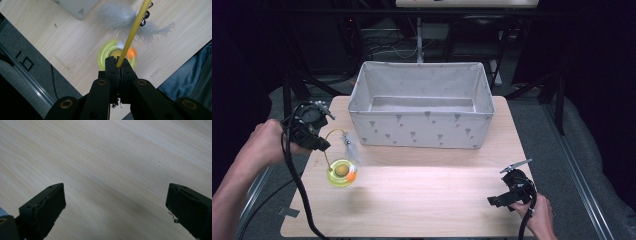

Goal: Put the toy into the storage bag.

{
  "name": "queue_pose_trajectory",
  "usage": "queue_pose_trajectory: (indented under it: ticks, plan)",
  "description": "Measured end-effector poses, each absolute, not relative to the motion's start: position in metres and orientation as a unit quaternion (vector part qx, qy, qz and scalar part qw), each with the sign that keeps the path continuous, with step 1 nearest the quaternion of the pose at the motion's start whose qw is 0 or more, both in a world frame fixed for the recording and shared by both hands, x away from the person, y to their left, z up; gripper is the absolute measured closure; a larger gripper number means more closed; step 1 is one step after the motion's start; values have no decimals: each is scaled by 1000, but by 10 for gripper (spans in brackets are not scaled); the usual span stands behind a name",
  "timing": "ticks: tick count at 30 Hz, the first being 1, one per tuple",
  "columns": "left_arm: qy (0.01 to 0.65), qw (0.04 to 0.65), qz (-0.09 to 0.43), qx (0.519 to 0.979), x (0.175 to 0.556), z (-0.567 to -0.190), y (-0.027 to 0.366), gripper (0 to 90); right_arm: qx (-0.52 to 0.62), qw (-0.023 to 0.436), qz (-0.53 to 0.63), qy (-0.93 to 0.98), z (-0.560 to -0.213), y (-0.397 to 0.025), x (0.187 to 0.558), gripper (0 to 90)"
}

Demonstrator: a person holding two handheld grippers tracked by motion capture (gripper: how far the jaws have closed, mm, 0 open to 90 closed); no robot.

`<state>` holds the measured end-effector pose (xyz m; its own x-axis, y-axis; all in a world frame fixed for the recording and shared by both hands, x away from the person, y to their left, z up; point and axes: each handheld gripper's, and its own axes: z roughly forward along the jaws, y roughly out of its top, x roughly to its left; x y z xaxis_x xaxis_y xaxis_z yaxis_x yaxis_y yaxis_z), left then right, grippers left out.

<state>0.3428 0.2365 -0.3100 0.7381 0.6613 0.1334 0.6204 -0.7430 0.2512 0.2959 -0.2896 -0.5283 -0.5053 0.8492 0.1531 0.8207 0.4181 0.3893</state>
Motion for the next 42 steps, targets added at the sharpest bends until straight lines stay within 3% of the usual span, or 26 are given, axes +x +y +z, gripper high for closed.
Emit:
queue_pose_trajectory:
  ticks: [42]
  plan:
    - [320,83,151,932,368,-228,210,881,496,32,212,841,-528,-289,296,19]
